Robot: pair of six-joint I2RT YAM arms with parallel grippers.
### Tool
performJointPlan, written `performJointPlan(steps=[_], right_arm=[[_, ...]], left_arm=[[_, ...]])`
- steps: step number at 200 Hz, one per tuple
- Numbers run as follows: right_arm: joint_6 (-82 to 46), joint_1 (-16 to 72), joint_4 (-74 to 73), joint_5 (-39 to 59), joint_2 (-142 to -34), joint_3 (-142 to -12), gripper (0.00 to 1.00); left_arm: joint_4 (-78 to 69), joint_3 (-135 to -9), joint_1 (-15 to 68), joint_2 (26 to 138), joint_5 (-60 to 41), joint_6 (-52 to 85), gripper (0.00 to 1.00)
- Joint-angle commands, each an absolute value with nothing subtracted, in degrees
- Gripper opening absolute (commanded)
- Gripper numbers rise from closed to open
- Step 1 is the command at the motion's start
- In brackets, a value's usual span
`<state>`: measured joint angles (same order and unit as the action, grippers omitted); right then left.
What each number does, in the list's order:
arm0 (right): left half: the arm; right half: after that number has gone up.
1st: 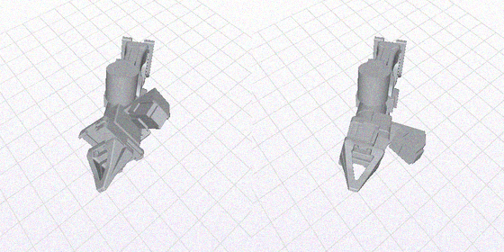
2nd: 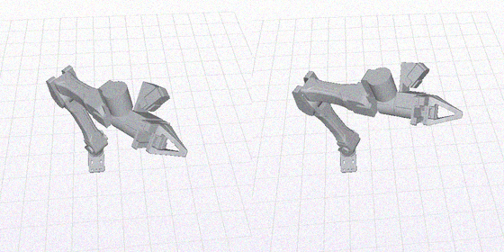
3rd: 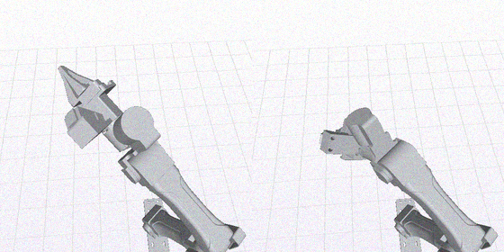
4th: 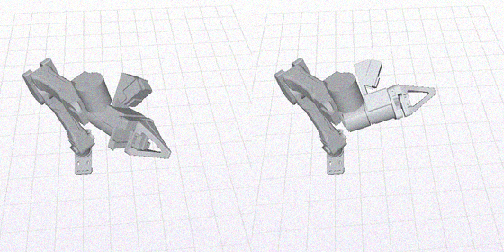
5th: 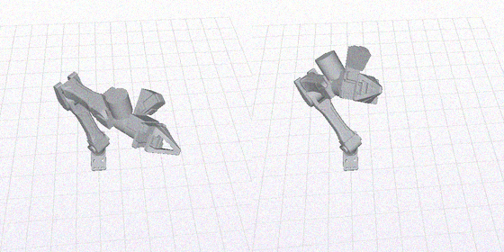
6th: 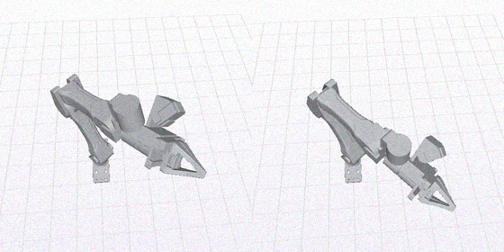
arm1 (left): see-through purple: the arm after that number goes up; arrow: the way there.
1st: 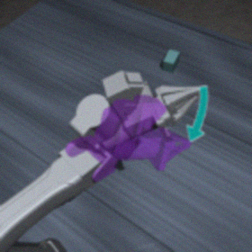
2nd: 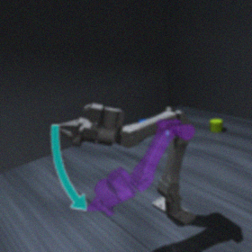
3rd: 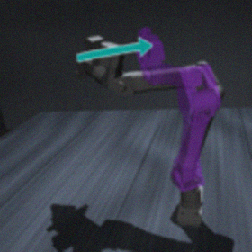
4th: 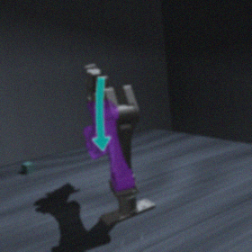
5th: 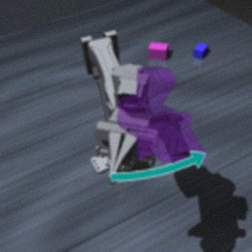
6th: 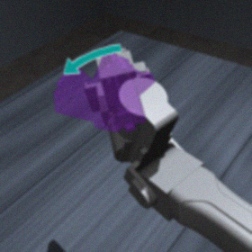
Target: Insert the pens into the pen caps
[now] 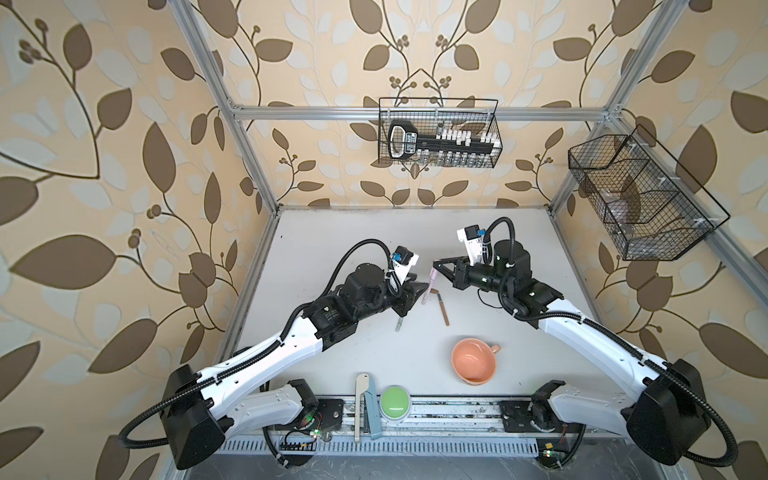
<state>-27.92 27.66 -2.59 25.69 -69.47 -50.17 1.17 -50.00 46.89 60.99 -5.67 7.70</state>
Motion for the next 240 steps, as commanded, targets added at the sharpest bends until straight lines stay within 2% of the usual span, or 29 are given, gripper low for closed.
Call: performJointPlan(steps=[1, 58, 91, 107, 142, 184, 240], right_arm=[[-26.21, 26.84, 0.48, 27.03, -68.91, -54.12, 0.0], [-21.35, 25.87, 14.11, 24.09, -68.4, -62.08, 0.0], [-15.8, 24.7, 25.66, 21.49, -71.09, -69.9, 0.0], [-12.94, 22.18, 31.52, 20.89, -73.68, -74.32, 0.0], [-6.18, 16.66, 45.05, 16.97, -81.51, -83.99, 0.0], [-3.28, 13.33, 46.56, 15.81, -84.7, -87.61, 0.0], [-1.72, 11.79, 53.1, -0.39, -91.56, -90.35, 0.0]], left_arm=[[0.38, -48.38, 47.46, 59.49, -2.57, 11.07, 0.59], [13.7, -50.26, 47.4, 55.12, 5.57, 14.4, 0.79], [21.12, -51.4, 47.39, 55.5, 8.7, 16.31, 0.81], [21.84, -50.81, 47.45, 56.19, 9.22, 17.54, 0.84], [22.85, -50.29, 47.46, 59.08, 10.16, 19.11, 0.85], [26.87, -53.33, 47.46, 62.23, 11.48, 19.34, 0.88], [25.49, -51.52, 47.46, 62.2, 14.13, 19.56, 0.9]])
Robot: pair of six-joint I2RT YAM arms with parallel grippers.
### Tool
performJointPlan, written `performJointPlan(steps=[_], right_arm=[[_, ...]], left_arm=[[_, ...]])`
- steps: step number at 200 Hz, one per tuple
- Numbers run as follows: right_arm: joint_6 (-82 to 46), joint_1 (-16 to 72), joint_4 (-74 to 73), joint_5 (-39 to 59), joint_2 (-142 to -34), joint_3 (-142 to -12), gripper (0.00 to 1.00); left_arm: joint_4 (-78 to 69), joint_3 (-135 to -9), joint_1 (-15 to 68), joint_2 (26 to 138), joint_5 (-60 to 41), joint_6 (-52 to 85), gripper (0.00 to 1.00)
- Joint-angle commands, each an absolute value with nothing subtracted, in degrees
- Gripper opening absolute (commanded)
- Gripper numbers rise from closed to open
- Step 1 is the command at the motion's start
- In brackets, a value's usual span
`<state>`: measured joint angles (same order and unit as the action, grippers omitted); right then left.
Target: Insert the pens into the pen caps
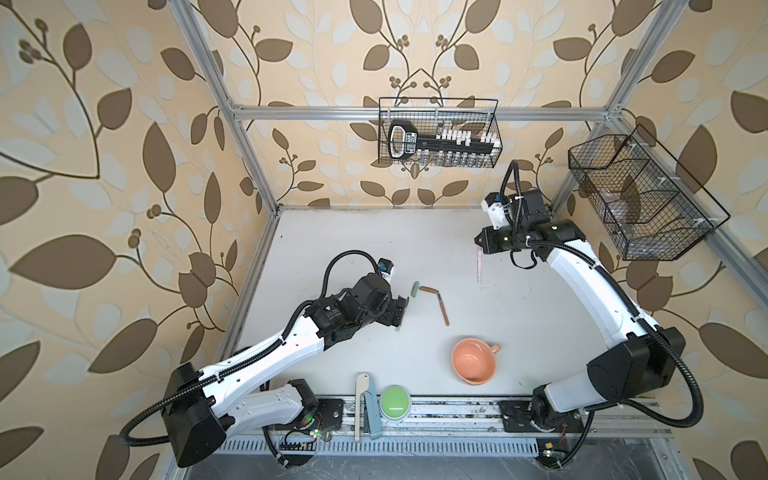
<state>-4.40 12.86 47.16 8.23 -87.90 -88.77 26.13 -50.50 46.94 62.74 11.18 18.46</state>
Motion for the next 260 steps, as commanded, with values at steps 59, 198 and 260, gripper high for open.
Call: performJointPlan(steps=[59, 198, 260], right_arm=[[-0.88, 9.83, 50.36, -3.52, -93.49, -85.87, 0.0], [1.44, 4.58, 49.68, -8.07, -120.78, -97.73, 0.0], [2.2, 2.66, 50.83, -8.77, -126.85, -102.14, 0.02]], left_arm=[[25.62, -54.82, 47.43, 68.38, 16.24, 18.97, 0.92], [26.46, -55.65, 47.37, 74.35, 13.98, 21.02, 0.93], [26.71, -54.32, 47.37, 76.84, 9.85, 21.01, 0.89]])
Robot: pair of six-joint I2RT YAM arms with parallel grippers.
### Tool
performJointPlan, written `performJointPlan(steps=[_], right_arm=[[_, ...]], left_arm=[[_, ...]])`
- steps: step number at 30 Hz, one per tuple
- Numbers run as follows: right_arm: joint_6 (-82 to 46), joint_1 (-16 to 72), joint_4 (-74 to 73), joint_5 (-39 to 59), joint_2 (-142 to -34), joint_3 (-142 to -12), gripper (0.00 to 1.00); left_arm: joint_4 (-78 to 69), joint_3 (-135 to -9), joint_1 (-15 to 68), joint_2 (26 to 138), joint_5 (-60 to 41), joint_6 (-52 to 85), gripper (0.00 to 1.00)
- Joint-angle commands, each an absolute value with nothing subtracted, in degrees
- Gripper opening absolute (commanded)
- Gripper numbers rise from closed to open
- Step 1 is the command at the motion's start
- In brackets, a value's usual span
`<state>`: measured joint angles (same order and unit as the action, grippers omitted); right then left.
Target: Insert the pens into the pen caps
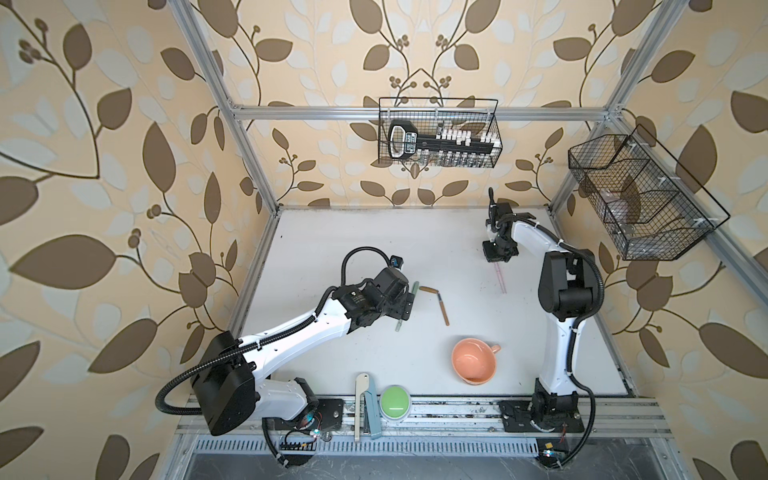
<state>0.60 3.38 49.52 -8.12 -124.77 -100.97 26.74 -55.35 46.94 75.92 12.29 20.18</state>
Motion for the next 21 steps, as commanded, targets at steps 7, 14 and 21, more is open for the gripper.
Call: performJointPlan(steps=[7, 14, 21], right_arm=[[2.44, 2.28, 50.19, -8.83, -127.94, -102.17, 0.15], [2.59, 2.11, 49.9, -9.54, -126.36, -103.66, 0.32], [1.52, 4.23, 47.72, -9.62, -117.93, -102.92, 0.41]], left_arm=[[26.82, -53.79, 47.37, 77.26, 10.5, 21.06, 0.89], [26.26, -52.74, 47.37, 76.71, 11.17, 21.35, 0.9], [27.65, -52.51, 47.37, 76.43, 11.47, 21.04, 0.9]])
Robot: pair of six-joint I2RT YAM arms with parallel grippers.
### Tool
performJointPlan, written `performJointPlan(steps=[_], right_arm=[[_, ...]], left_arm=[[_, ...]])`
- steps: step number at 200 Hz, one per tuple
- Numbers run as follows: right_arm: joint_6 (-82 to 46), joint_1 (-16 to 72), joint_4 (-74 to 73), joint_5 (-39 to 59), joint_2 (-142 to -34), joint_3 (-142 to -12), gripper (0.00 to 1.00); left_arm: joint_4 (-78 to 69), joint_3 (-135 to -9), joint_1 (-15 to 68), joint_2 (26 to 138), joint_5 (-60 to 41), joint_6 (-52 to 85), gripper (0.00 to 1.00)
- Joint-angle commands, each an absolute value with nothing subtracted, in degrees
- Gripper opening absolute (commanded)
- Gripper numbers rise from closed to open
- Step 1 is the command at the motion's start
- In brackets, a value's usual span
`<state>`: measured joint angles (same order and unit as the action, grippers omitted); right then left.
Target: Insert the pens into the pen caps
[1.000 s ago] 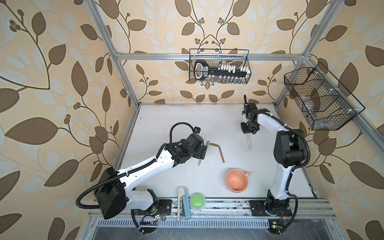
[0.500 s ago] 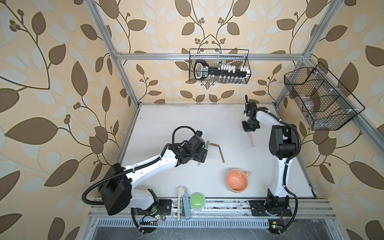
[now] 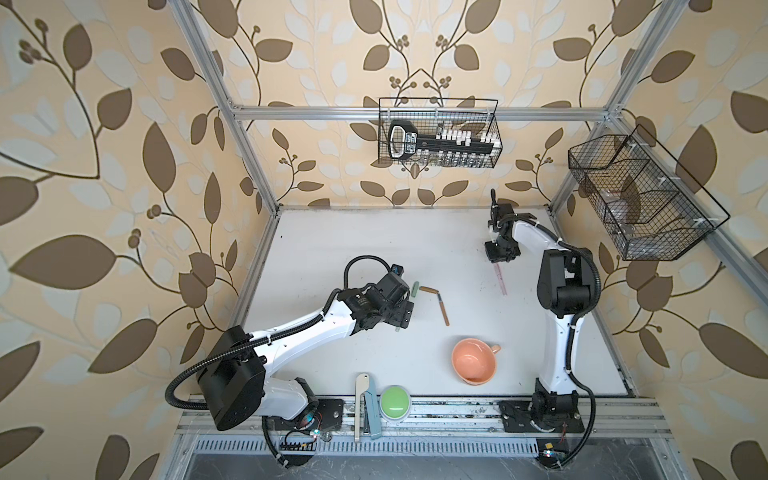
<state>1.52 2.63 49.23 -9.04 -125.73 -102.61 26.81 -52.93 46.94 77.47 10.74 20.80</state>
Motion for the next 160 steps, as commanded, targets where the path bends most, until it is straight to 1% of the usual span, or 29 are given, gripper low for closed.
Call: performJointPlan(steps=[1, 18, 49, 69, 88, 112, 134, 160], right_arm=[[1.32, 4.72, 46.69, -9.26, -116.0, -101.72, 0.41], [1.13, 6.28, 41.46, -4.33, -109.77, -96.42, 0.44], [-3.13, 9.16, 28.19, 9.16, -96.04, -81.05, 0.47], [-7.01, 12.74, 18.74, 13.2, -86.73, -68.77, 0.5], [-11.58, 15.93, 11.09, 16.6, -79.7, -59.79, 0.51], [-16.81, 19.51, 6.55, 16.8, -74.53, -53.41, 0.51], [-16.72, 23.25, 7.91, 13.4, -72.29, -51.78, 0.52], [-18.03, 24.68, 6.77, 10.58, -68.04, -48.32, 0.52]], left_arm=[[27.94, -52.35, 47.37, 76.34, 11.47, 21.2, 0.89], [28.13, -51.55, 47.37, 75.87, 10.45, 21.41, 0.86], [28.17, -49.48, 47.37, 74.18, 11.27, 23.15, 0.86], [27.22, -48.34, 47.38, 73.32, 11.2, 23.53, 0.86], [25.95, -47.82, 47.46, 73.54, 11.99, 23.17, 0.88], [25.11, -48.31, 47.46, 75.75, 12.45, 23.21, 0.87], [24.56, -48.69, 47.46, 77.51, 11.65, 23.92, 0.86], [24.3, -49.23, 47.46, 79.71, 10.11, 24.3, 0.86]])
